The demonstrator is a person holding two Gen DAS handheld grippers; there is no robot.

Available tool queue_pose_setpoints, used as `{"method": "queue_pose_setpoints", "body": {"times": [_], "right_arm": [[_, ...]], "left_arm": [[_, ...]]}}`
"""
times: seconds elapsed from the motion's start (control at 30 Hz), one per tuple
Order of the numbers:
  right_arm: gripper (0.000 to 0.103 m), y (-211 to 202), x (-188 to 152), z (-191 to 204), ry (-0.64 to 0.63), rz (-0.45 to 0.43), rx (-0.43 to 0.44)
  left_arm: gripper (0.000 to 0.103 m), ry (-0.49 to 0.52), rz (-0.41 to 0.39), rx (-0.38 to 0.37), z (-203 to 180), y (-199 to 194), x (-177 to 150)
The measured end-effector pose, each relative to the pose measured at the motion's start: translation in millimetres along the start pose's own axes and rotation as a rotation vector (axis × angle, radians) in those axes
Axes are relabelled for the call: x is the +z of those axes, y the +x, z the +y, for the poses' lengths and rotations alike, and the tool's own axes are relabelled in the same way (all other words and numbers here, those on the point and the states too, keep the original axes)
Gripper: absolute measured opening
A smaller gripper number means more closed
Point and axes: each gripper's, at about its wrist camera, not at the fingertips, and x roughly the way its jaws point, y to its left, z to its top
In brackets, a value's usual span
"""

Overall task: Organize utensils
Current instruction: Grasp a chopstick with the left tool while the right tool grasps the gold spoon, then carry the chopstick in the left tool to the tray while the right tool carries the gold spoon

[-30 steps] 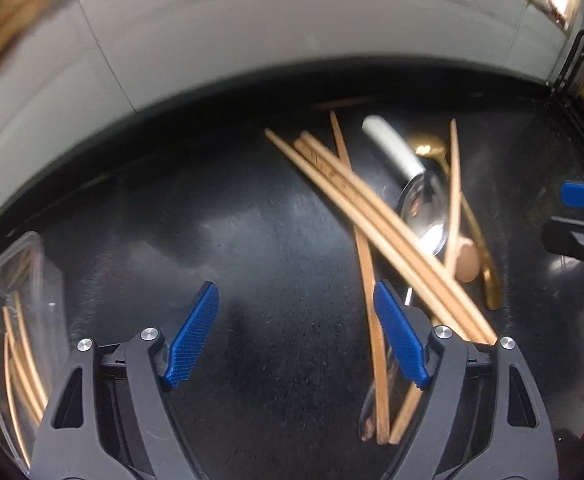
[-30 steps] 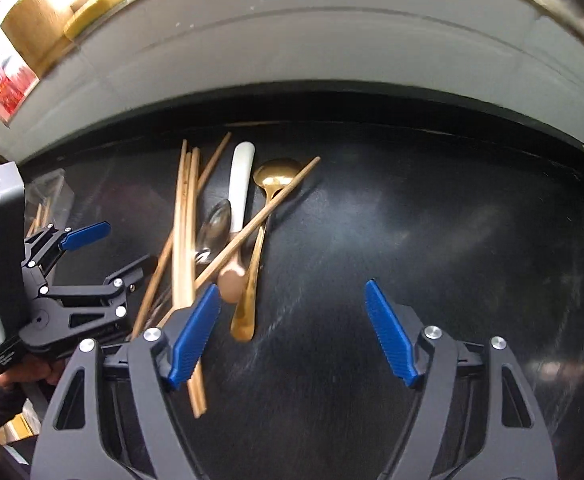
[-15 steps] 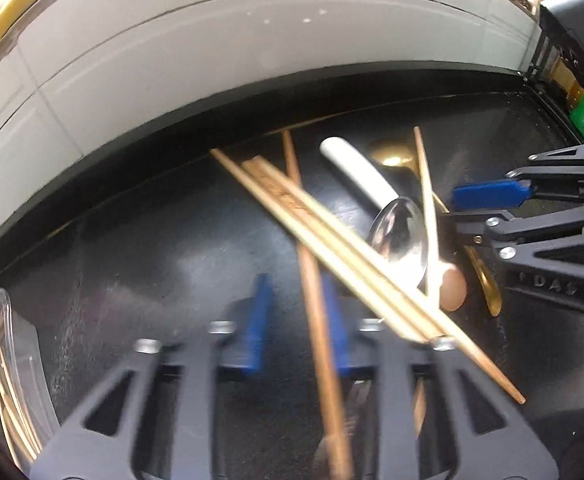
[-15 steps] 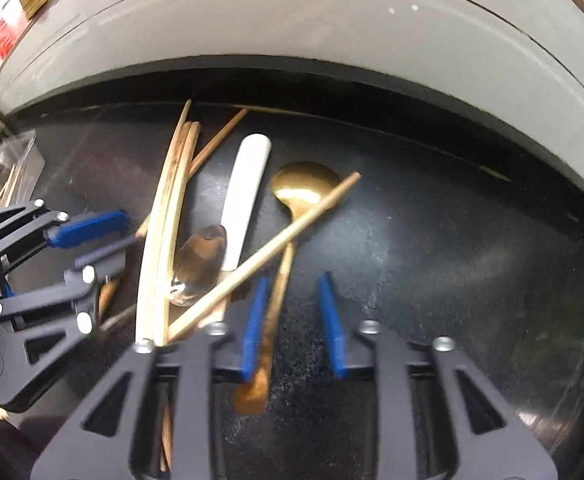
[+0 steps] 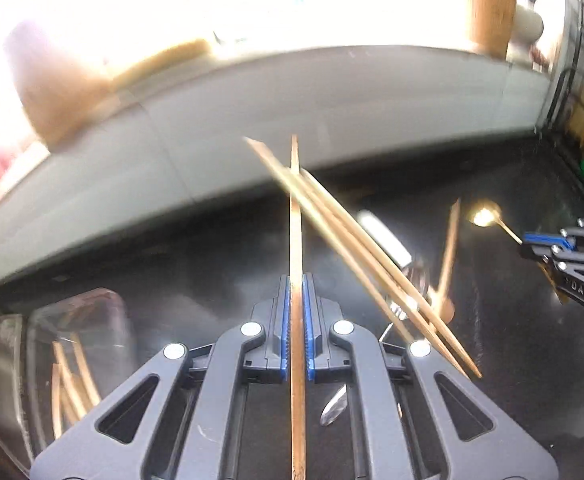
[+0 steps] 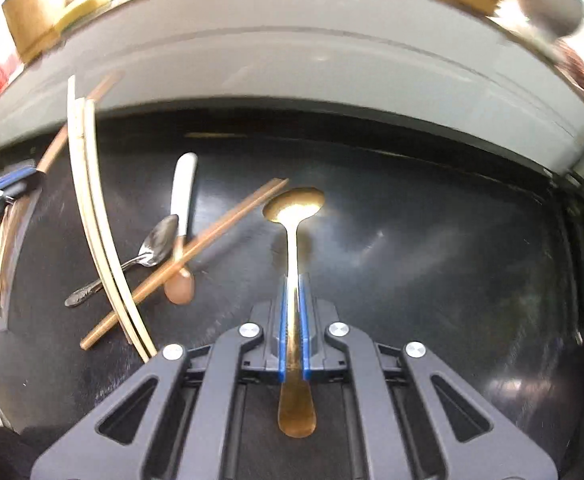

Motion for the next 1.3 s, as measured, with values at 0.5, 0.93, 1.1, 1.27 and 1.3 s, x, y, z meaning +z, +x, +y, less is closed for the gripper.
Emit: {"method": "queue_pose_setpoints", "body": {"times": [0.5,0.93,1.1,1.27,1.3], "right_arm": [[0.006,-106,-34,-19,0.134,-0.136,0.100],[0.006,-148,-17,65,-0.007,-0.159,0.243],[0.006,-157,-2,131,-0.096,-0.154,0.327],[0.006,-160,10,199,-0.185,-0.129,0.403],[0.006,-158,11,219,-0.210,-0.121,0.423]], "left_arm": [[0.005,-0.172,-0.027,0.067,25,-94,-11],[0.005,-0.314,0.024,0.130,70,-137,-62],[0.005,-0.378,0.050,0.177,107,-148,-87],[0.006,-0.441,0.065,0.220,149,-158,-109],[0.005,-0.452,0.068,0.230,157,-161,-114]]}}
